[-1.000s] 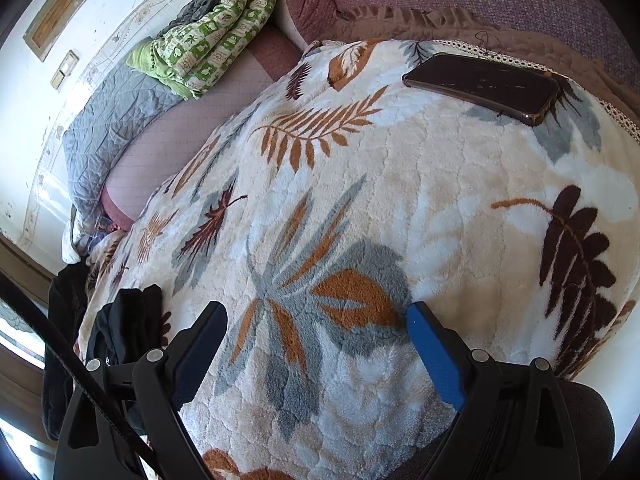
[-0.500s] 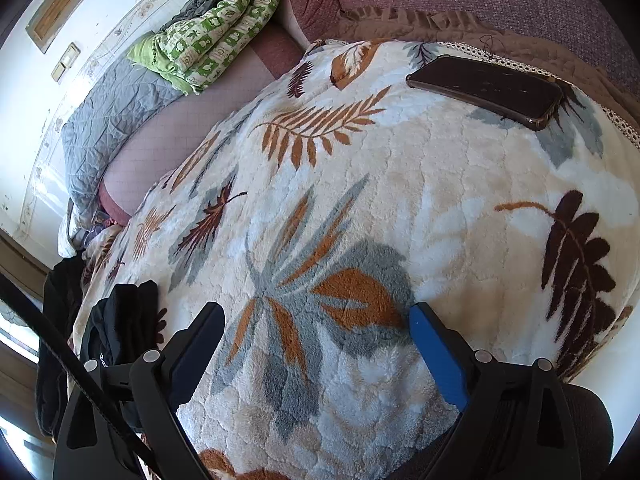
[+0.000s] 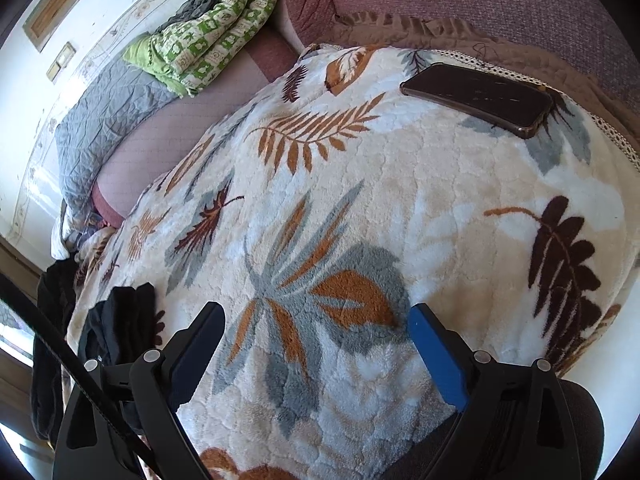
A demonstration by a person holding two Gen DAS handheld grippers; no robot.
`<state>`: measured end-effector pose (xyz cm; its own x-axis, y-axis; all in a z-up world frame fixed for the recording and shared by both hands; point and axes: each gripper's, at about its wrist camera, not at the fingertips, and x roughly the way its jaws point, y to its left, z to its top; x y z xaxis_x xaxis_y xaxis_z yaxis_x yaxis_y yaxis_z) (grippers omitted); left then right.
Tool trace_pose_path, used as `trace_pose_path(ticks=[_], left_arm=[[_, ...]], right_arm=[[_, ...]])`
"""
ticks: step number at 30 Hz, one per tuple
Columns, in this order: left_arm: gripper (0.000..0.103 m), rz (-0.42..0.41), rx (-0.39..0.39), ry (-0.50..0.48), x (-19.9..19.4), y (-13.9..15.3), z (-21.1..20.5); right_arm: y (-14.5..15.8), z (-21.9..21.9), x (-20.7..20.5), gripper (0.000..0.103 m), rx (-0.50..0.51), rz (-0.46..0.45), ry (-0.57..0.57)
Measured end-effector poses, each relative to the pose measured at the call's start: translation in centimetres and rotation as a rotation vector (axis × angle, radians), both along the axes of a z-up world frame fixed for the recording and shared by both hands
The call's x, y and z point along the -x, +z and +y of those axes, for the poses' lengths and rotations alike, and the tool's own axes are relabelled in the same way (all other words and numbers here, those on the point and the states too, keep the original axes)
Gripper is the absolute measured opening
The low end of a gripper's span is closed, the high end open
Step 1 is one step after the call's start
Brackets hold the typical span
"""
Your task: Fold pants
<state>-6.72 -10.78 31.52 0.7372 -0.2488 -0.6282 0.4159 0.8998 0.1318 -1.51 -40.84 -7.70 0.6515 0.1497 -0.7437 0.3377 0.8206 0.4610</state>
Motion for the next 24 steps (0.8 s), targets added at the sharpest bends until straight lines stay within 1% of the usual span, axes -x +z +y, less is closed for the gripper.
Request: trace_pose_path(ticks=[1,2,3,5,7,8,9,10,11,12,14,16,17,18,19,21,22,23,24], left_arm=[[0.093,0.01,0.016,-0.018,0.3,-0.6,0.4],[0.097,0.016,0.021,-0.01,0.3,-1.9,0.9],[0.098,0.026,0.029,0.003,-0.1,-3.2,1.4],[0.098,0.091,0.092,0.02,-1.3,-6.4,2.7],[0.098,0.185,0.181,0.079,-2.7,-10.2,4.6],[0.098,0.218,0.234,0.115,-3.4,-12.4,5.6],[0.098,0.216,0.259,0.149,-3.6,-13.9,6.4],[0.098,0.186,0.276,0.198,-3.7,-15.3,7.2],[0.098,0.129,0.286,0.267,-3.6,-16.6,8.2],[0.098,0.06,0.278,0.345,-3.3,-17.5,9.2],[0.098,-0.055,0.244,0.456,-2.6,-18.2,10.3],[0.098,-0.138,0.222,0.552,-1.9,-18.2,11.3],[0.102,-0.177,0.221,0.587,-1.4,-17.9,11.8],[0.103,-0.203,0.217,0.607,-1.0,-17.5,12.1],[0.103,-0.248,0.209,0.637,-0.4,-17.0,12.3],[0.103,-0.305,0.213,0.677,-0.1,-16.3,13.0],[0.103,-0.331,0.233,0.69,0.1,-16.0,13.5],[0.103,-0.341,0.275,0.695,0.1,-15.9,14.1],[0.103,-0.327,0.299,0.696,-0.2,-15.7,14.6]], right_arm=[[0.3,0.0,0.1,0.096,-0.006,-0.006,-0.004],[0.9,0.1,0.4,0.096,-0.015,-0.024,-0.008],[1.6,0.4,0.6,0.096,-0.015,-0.046,-0.005],[3.6,1.5,0.8,0.096,0.029,-0.099,0.024],[5.5,3.3,0.7,0.096,0.088,-0.152,0.074],[6.5,4.6,0.6,0.096,0.117,-0.182,0.111],[7.3,5.9,0.4,0.096,0.139,-0.204,0.151],[8.1,7.5,0.1,0.096,0.158,-0.225,0.205],[8.6,8.7,-0.2,0.096,0.164,-0.237,0.244],[9.0,10.1,-0.5,0.096,0.163,-0.252,0.285],[9.6,12.8,-1.2,0.096,0.147,-0.272,0.358],[10.0,15.4,-1.7,0.096,0.135,-0.291,0.424],[10.2,16.7,-1.8,0.096,0.136,-0.305,0.452],[10.4,17.7,-1.9,0.096,0.139,-0.318,0.469],[10.5,18.7,-1.9,0.096,0.14,-0.331,0.483],[10.4,19.9,-1.9,0.096,0.131,-0.345,0.498],[10.4,20.5,-1.6,0.096,0.128,-0.348,0.501],[10.2,20.9,-1.5,0.096,0.126,-0.349,0.506],[10.0,21.1,-1.4,0.096,0.126,-0.347,0.507]])
